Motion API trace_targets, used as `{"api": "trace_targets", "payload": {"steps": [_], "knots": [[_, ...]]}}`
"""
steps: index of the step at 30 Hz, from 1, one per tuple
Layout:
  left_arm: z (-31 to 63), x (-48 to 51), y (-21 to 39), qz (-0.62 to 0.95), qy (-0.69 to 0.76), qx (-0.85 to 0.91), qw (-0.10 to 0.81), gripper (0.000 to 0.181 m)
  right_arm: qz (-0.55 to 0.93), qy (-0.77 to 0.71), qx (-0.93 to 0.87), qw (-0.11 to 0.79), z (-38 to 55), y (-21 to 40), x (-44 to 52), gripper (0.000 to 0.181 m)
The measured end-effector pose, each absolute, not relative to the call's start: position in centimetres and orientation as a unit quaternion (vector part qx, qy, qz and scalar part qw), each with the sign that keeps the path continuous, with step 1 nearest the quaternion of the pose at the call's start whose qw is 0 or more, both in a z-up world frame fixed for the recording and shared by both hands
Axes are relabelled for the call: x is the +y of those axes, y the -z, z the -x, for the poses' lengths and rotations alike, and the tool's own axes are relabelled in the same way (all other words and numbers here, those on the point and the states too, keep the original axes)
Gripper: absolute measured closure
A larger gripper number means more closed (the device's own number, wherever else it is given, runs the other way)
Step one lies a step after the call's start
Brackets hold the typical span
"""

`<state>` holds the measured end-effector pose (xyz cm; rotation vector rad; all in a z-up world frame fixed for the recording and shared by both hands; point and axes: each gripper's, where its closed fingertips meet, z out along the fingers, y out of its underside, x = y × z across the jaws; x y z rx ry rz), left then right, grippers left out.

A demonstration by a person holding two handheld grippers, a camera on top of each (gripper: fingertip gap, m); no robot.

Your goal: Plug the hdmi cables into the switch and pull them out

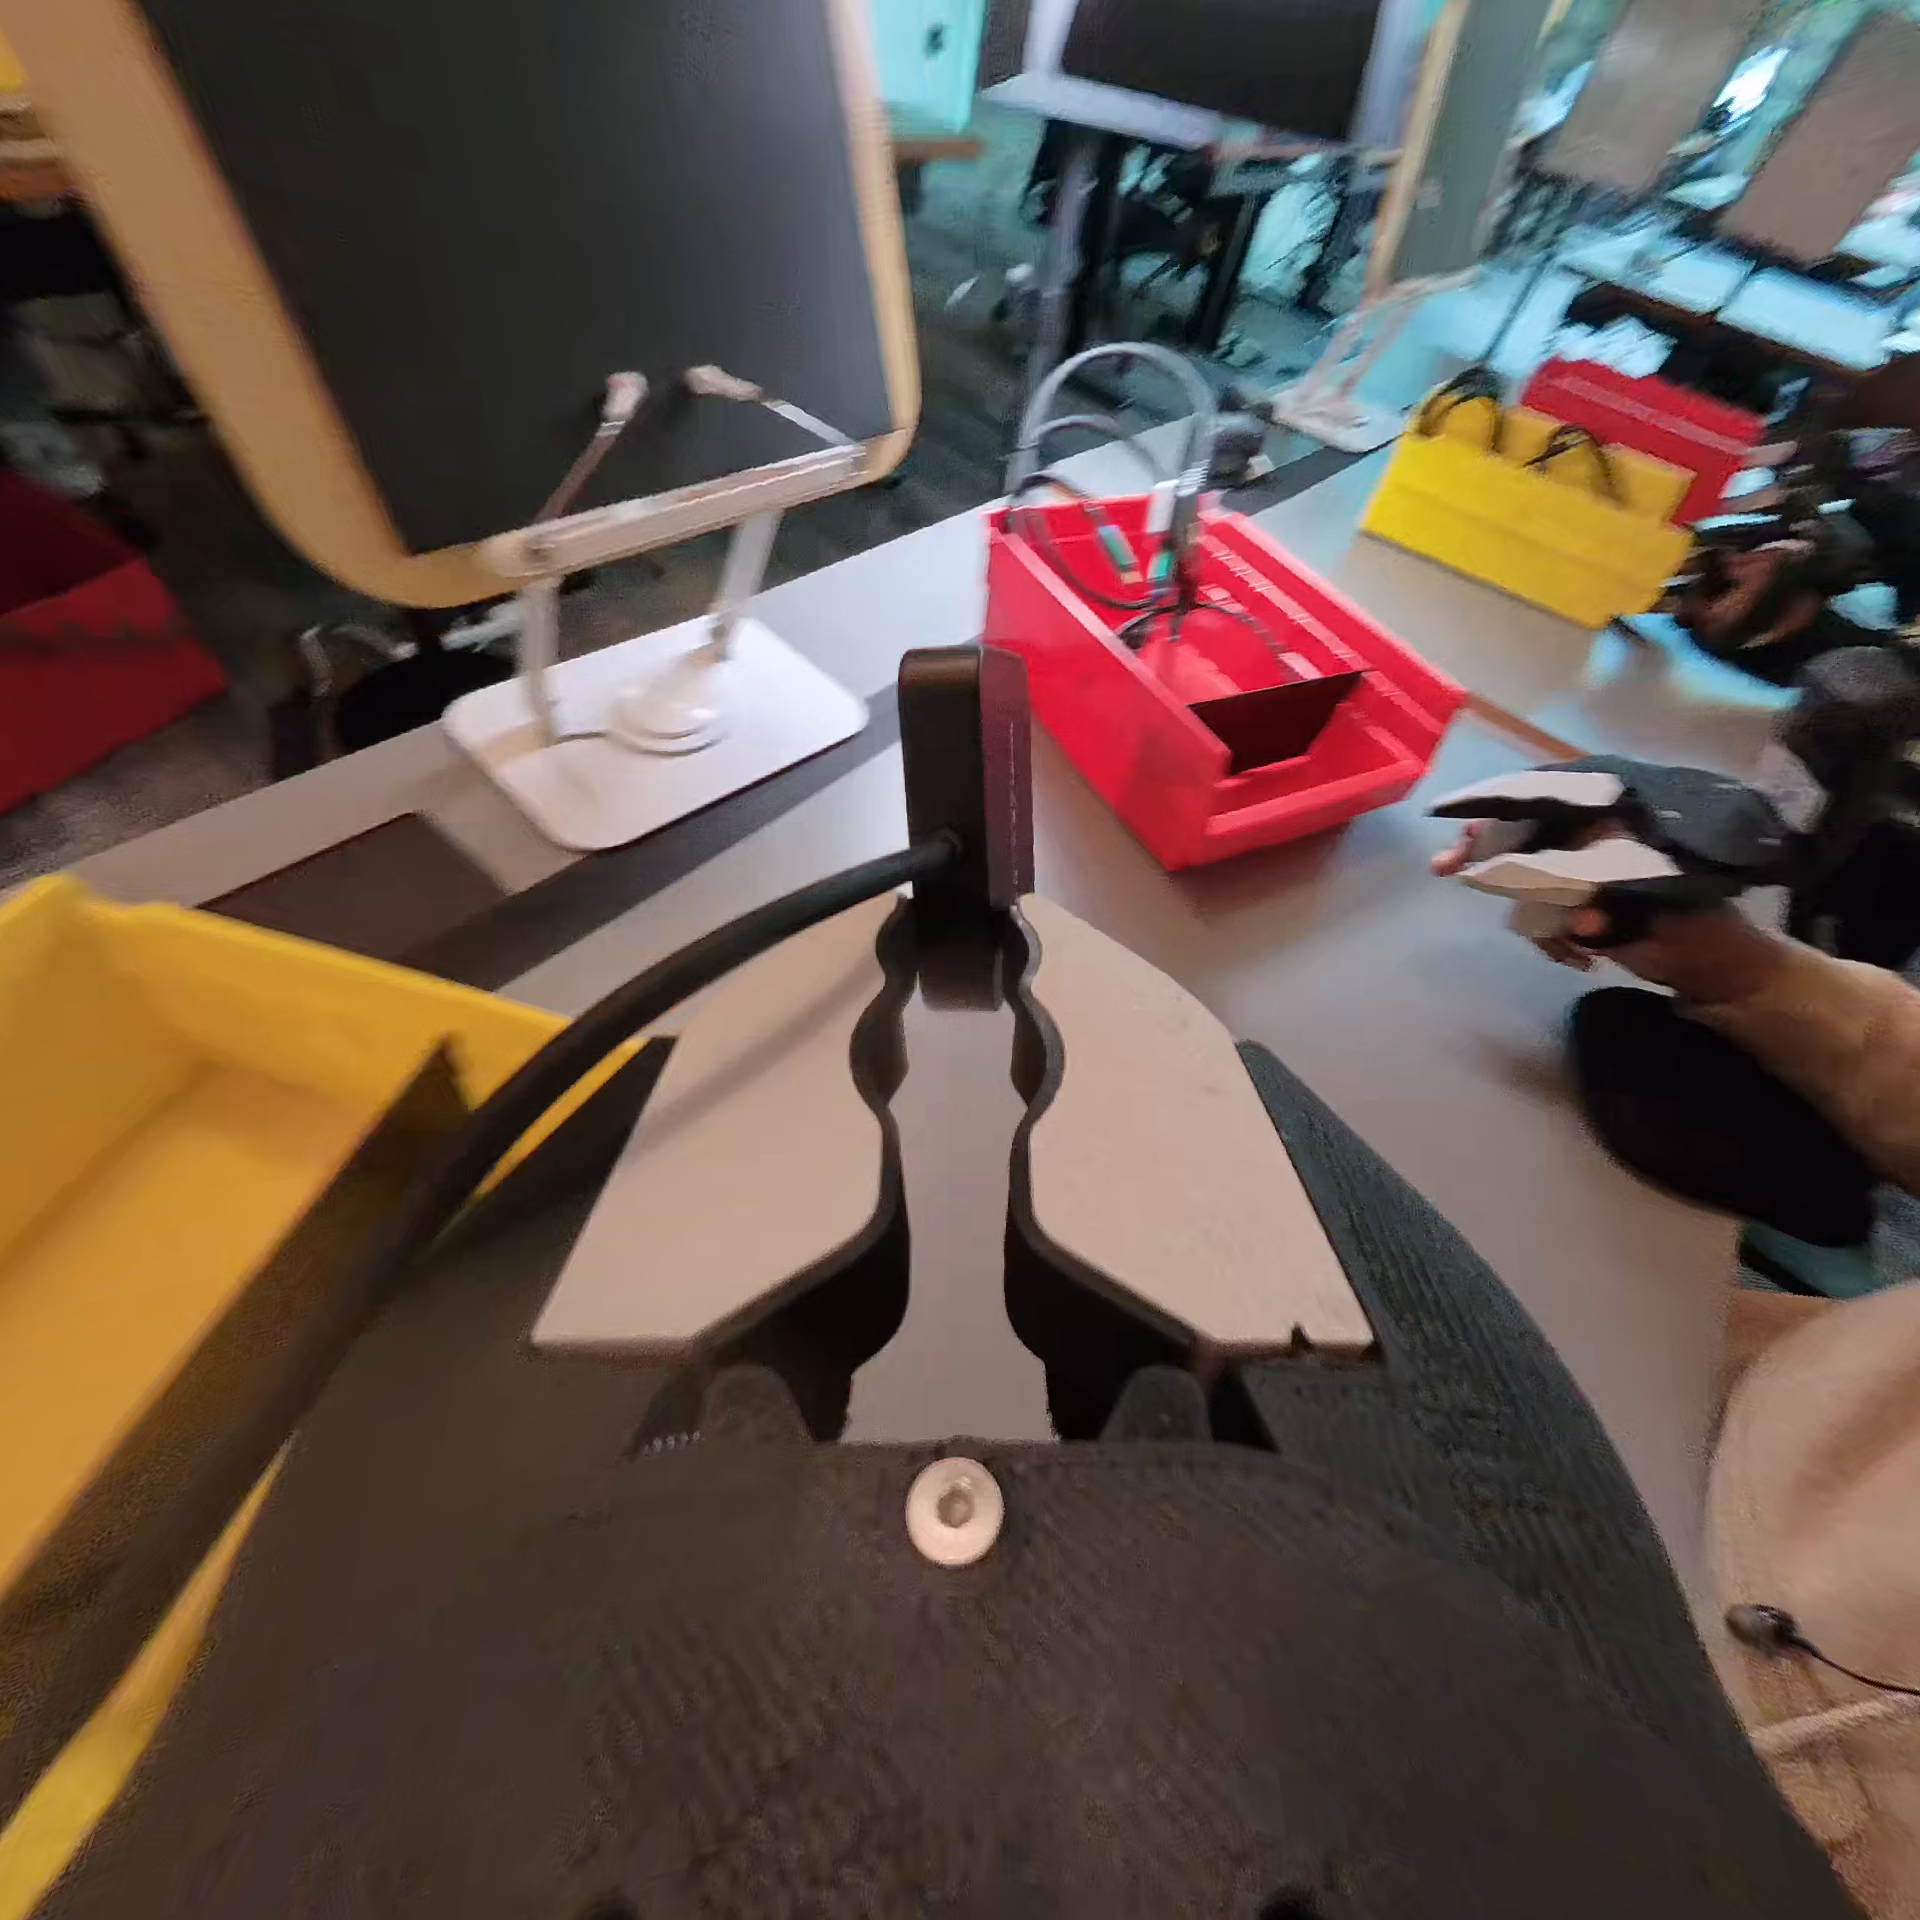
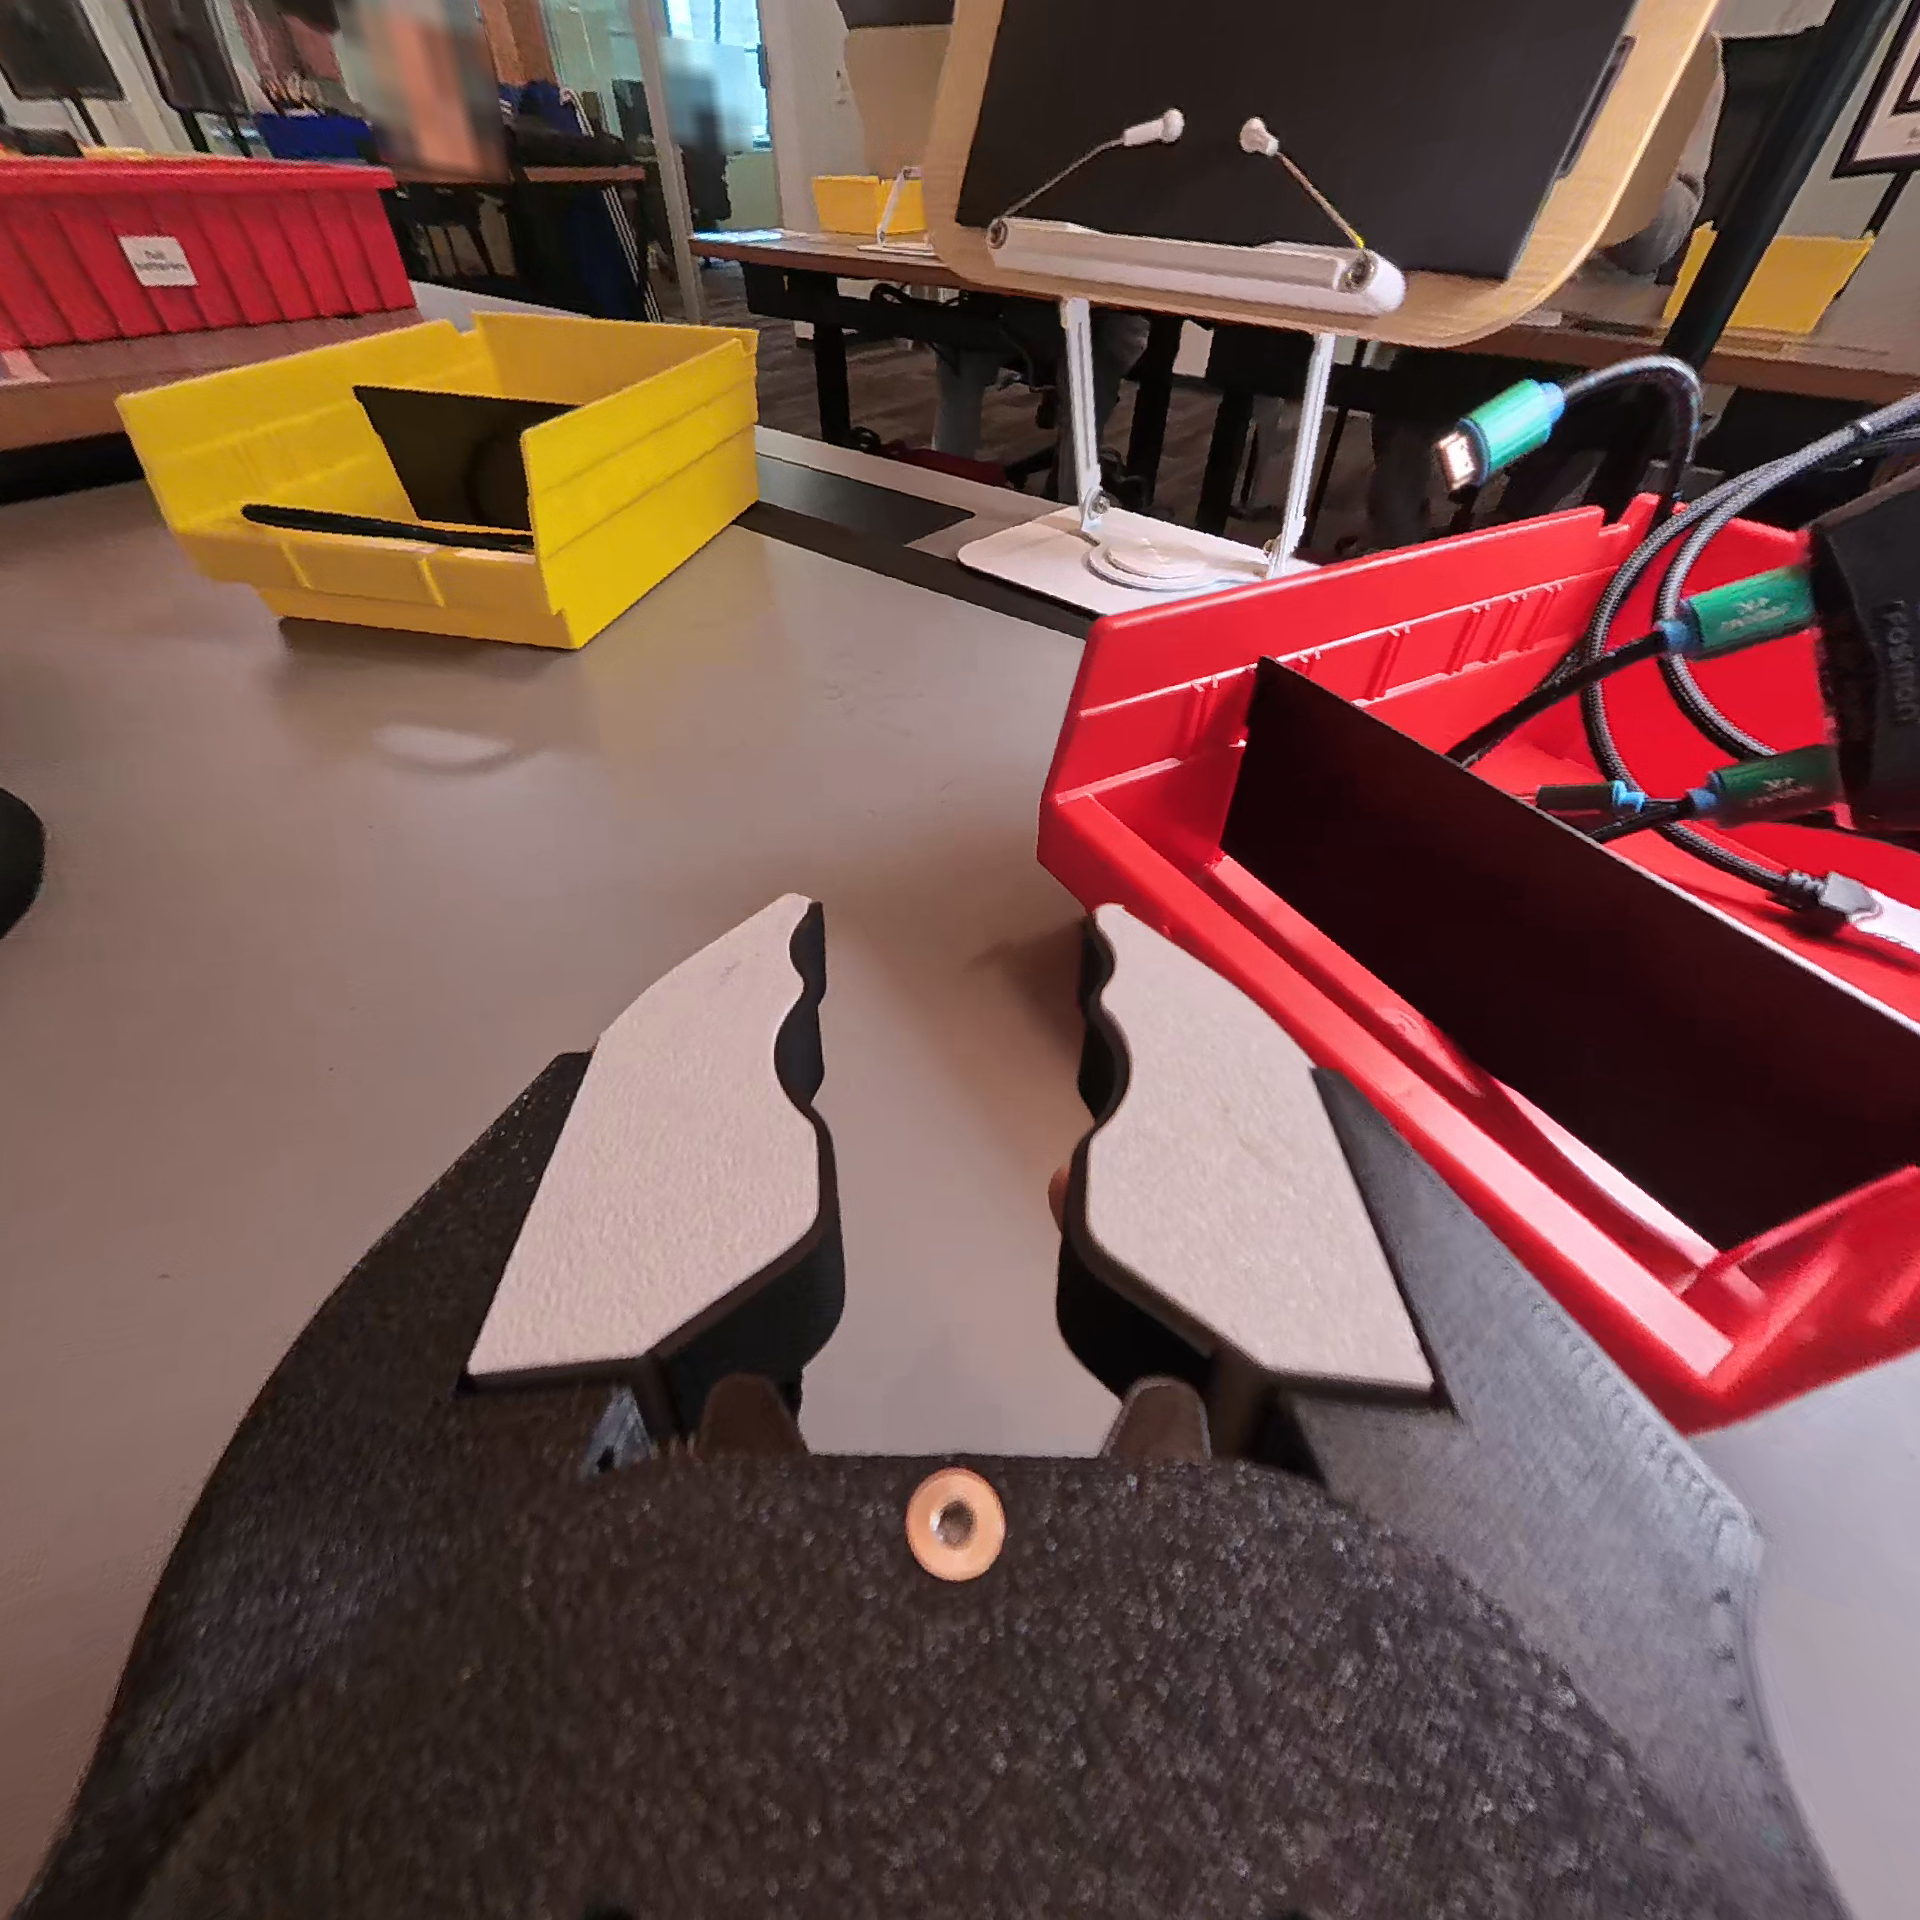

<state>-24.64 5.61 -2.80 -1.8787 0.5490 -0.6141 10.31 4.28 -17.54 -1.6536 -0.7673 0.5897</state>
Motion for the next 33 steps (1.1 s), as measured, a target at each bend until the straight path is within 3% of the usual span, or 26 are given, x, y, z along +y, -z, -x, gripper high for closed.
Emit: {"api": "trace_targets", "payload": {"steps": [12,20,26,30,33], "knots": [[10.1,2.6,8.0,0.663,0.437,0.222,0.566,0.165,0.647,-0.311,-0.393,0.575,-1.4,11.2,3.6,0.135],[8.2,3.4,12.8,0.63,0.484,0.194,0.576,0.165,0.622,-0.489,-0.386,0.474,6.7,13.0,5.2,0.13],[7.2,2.9,15.0,0.636,0.508,0.226,0.536,0.164,0.574,-0.599,-0.378,0.411,7.0,14.6,3.4,0.164],[6.1,2.0,15.2,0.636,0.51,0.255,0.519,0.164,0.54,-0.62,-0.402,0.403,5.8,14.5,2.2,0.168],[6.2,2.0,15.6,0.651,0.459,0.284,0.533,0.161,0.527,-0.584,-0.419,0.453,5.2,13.8,2.6,0.168]]}}
